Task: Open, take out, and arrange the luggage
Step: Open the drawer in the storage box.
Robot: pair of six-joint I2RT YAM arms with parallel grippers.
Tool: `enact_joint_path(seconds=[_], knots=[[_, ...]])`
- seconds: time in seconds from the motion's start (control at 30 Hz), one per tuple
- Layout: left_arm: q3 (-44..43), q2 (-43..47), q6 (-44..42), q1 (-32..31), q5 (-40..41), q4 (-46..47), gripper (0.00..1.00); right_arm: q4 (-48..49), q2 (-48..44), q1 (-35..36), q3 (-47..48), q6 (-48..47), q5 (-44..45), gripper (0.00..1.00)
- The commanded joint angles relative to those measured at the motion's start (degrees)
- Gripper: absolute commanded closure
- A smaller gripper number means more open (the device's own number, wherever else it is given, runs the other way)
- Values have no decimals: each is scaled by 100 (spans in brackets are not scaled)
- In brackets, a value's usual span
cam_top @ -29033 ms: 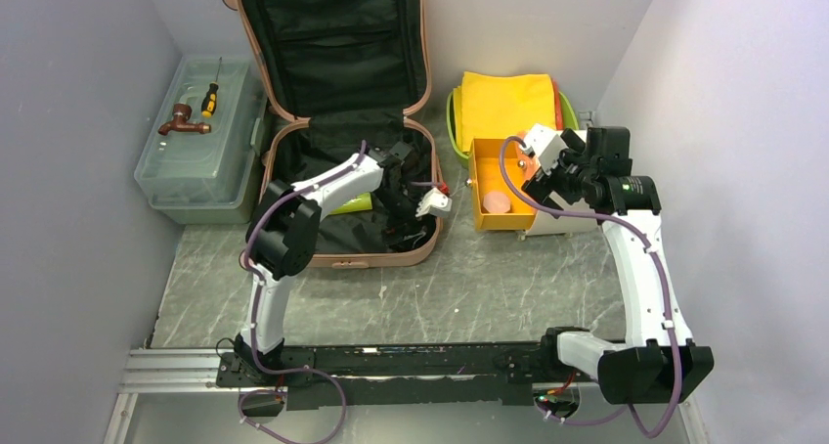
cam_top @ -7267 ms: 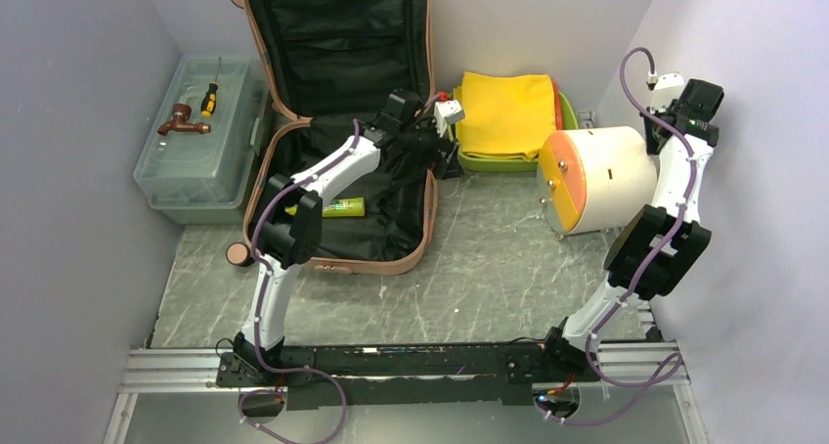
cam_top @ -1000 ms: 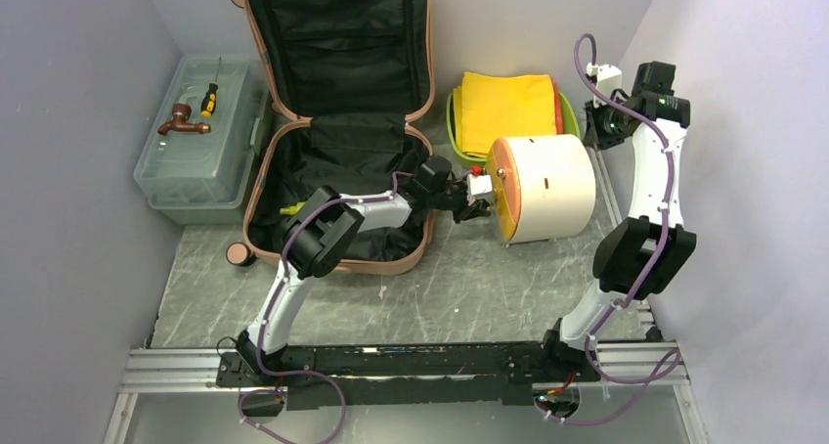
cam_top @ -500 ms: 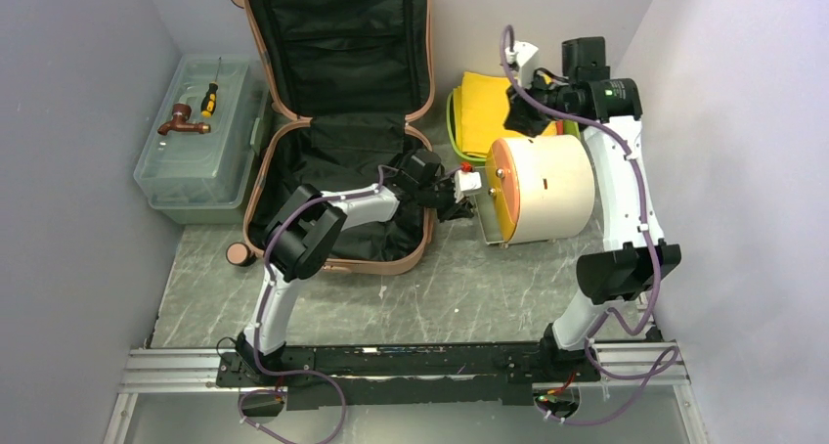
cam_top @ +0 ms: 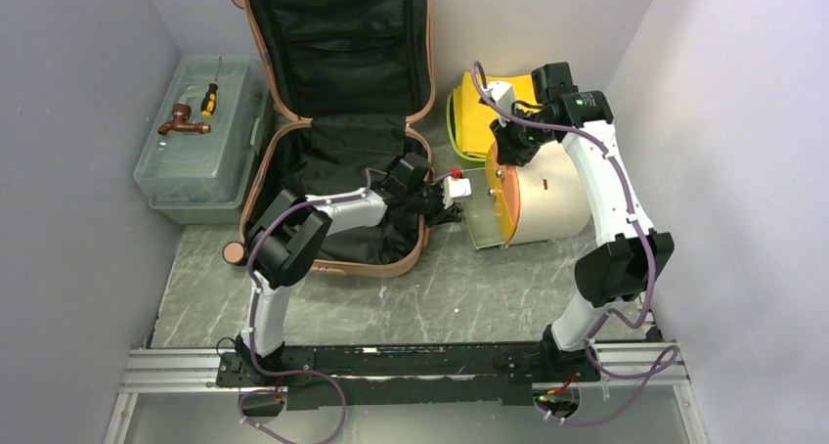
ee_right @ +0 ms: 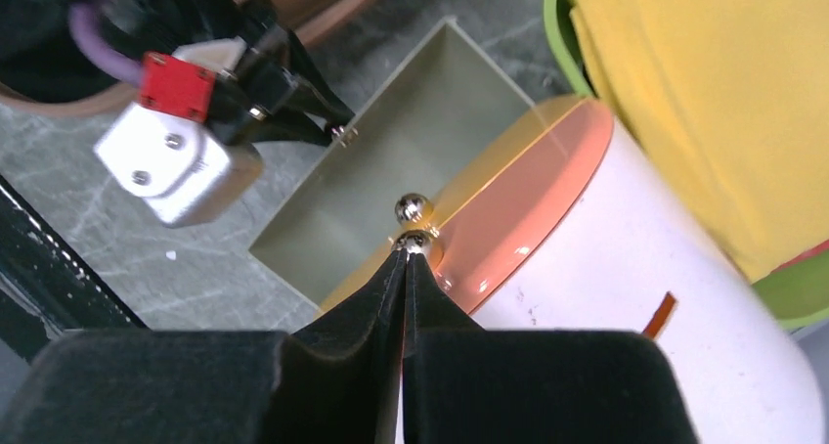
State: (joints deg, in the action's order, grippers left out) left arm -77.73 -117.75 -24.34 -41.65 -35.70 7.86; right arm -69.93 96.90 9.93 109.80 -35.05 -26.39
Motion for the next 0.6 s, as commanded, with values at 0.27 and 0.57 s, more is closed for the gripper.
enact_joint_path(seconds=[0.27,0.57], knots=[[673,929,-165,352,-74,-483,100,380,-439,-9,-679,37,922,97],[948,1042,-237,368,59,-392,100,286,-599,-44,-786,-85,1079,97]])
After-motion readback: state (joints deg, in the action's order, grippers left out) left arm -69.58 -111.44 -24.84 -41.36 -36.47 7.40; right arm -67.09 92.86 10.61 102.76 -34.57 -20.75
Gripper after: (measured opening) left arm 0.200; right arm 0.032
